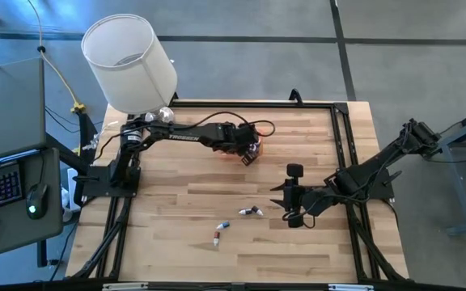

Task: Pick & Place food coloring
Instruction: Put the small green food coloring bottle into the bin, then put the small light green food coloring bottle into the bin

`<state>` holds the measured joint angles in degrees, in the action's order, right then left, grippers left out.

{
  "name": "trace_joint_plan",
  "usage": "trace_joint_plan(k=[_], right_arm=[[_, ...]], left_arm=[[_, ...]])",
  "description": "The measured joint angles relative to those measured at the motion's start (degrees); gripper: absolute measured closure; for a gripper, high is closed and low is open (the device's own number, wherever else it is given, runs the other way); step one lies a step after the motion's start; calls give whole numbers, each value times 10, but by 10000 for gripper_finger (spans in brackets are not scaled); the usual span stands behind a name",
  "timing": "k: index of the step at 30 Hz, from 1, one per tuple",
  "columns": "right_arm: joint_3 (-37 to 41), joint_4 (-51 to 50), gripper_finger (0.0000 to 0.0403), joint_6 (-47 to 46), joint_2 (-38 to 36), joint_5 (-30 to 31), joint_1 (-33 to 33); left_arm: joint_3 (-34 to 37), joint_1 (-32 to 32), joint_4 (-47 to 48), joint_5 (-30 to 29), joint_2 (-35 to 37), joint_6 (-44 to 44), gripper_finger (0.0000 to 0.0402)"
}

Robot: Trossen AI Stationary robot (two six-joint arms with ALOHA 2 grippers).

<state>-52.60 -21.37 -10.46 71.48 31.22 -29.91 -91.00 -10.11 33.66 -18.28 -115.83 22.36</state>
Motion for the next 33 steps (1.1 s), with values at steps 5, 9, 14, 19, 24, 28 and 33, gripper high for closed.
trace_joint_plan(k=[5, 9, 14, 19, 24, 28, 33], right_arm=[[0, 0, 269, -4, 0, 0, 0], [0, 0, 269, -12, 0, 0, 0], [0, -19, 269, -30, 0, -19, 0], [0, -45, 269, -132, 16, -46, -1], [0, -20, 269, -147, 72, -43, 5], [0, 22, 269, -151, 131, -48, 25], [0, 66, 269, -159, 198, -71, 48]], left_arm=[[0, 0, 19, 13, 0, -12, 283], [0, 0, 33, 16, 0, -11, 253], [-10, 0, 102, 66, 23, 1, 251], [-65, 5, 267, 99, 62, 35, 255], [-82, 40, 337, 22, 108, 70, 255], [-83, 87, 369, -24, 146, 105, 255], [-82, 175, 402, -77, 172, 148, 255]])
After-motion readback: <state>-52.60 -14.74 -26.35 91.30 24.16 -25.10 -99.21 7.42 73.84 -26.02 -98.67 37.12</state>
